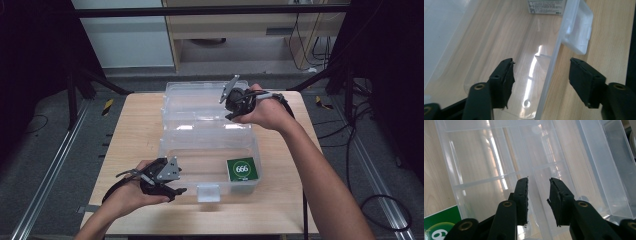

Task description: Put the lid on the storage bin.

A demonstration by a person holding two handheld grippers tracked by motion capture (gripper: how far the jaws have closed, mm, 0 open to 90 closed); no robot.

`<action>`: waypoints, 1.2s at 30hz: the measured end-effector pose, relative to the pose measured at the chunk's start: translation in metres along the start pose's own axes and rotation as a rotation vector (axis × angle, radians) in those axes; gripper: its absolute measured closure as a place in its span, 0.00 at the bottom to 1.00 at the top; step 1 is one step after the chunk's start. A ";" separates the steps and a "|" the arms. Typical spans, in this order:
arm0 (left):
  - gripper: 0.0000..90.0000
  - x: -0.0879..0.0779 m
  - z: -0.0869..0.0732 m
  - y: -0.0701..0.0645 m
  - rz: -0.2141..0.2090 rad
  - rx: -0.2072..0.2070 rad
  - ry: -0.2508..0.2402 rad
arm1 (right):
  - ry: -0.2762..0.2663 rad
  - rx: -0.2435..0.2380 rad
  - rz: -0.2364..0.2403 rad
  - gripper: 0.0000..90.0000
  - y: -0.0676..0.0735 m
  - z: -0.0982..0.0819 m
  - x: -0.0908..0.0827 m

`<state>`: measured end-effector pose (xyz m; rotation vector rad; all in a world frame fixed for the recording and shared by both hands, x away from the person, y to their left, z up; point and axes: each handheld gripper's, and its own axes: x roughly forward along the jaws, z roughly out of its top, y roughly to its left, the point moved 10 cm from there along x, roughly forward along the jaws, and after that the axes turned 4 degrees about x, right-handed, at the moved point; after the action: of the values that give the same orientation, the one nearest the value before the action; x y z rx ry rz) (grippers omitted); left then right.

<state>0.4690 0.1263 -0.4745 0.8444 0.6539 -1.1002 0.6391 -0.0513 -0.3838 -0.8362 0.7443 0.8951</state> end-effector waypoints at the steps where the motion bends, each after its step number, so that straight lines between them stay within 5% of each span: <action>1: 0.42 0.000 0.000 0.000 -0.004 0.003 0.004 | 0.001 -0.003 -0.001 0.77 0.000 -0.001 0.000; 23: 0.84 0.012 -0.011 -0.002 -0.091 0.005 0.046 | 0.018 -0.063 0.022 0.88 0.002 -0.002 0.002; 36: 0.85 0.014 -0.011 0.004 -0.071 -0.003 0.045 | 0.034 -0.108 0.024 0.92 0.000 0.002 0.005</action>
<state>0.4769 0.1298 -0.4909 0.8505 0.7275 -1.1470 0.6420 -0.0481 -0.3875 -0.9418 0.7422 0.9510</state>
